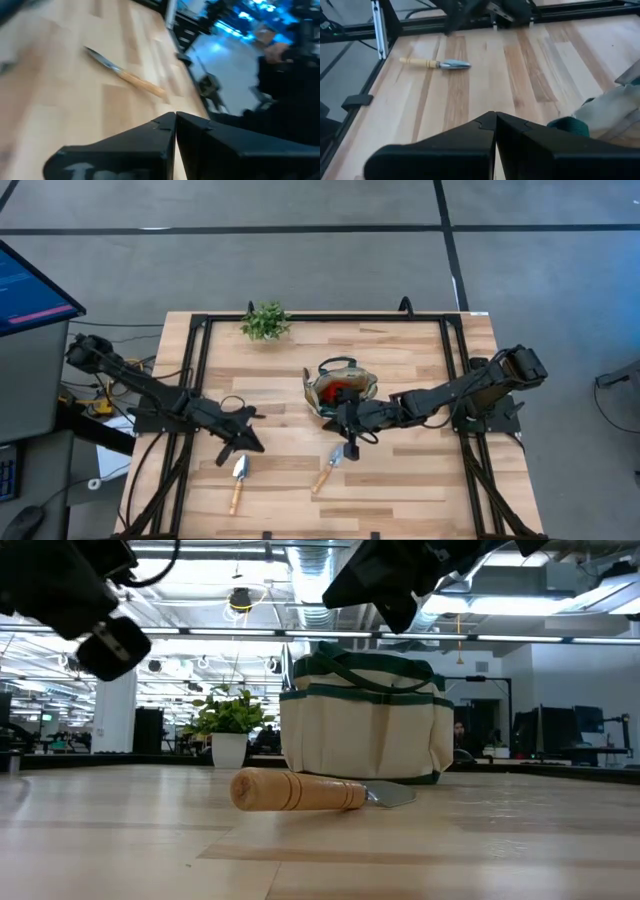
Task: Pick & Place Garden tools in Gardening bag
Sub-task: Put the trowel into the gardening bag
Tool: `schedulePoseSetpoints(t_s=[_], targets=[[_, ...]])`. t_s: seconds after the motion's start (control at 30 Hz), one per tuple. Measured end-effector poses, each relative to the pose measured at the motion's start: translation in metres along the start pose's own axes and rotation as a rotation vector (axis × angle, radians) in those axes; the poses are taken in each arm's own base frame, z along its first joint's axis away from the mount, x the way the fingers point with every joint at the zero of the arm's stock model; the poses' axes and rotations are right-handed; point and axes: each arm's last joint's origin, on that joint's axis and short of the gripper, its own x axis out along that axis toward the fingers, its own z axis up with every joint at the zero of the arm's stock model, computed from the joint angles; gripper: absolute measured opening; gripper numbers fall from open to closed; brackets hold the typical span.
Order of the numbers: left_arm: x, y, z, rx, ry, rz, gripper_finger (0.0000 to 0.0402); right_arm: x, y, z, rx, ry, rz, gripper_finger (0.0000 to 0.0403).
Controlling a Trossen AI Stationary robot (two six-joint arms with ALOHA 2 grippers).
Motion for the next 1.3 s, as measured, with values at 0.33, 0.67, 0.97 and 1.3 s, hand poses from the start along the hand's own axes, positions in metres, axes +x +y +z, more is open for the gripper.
schedulePoseSetpoints(t_s=[0.33,0.67,0.97,1.3], targets=[[0.001,-0.026,-0.019,-0.141,0.056,-0.044,0.0001,-0.001,0.005,-0.002,0.007,0.004,0.013,0.0000],[0.012,-0.064,-0.039,-0.096,0.086,0.013,0.0001,-0.005,0.022,-0.006,0.056,0.011,0.052,0.0000],[0.022,-0.076,-0.063,-0.185,0.187,0.041,0.0001,-0.008,0.034,-0.008,0.040,-0.013,0.038,0.0000],[0.026,-0.075,-0.096,-0.359,0.352,0.136,0.0001,-0.008,0.034,-0.004,0.044,-0.056,0.017,0.0000]])
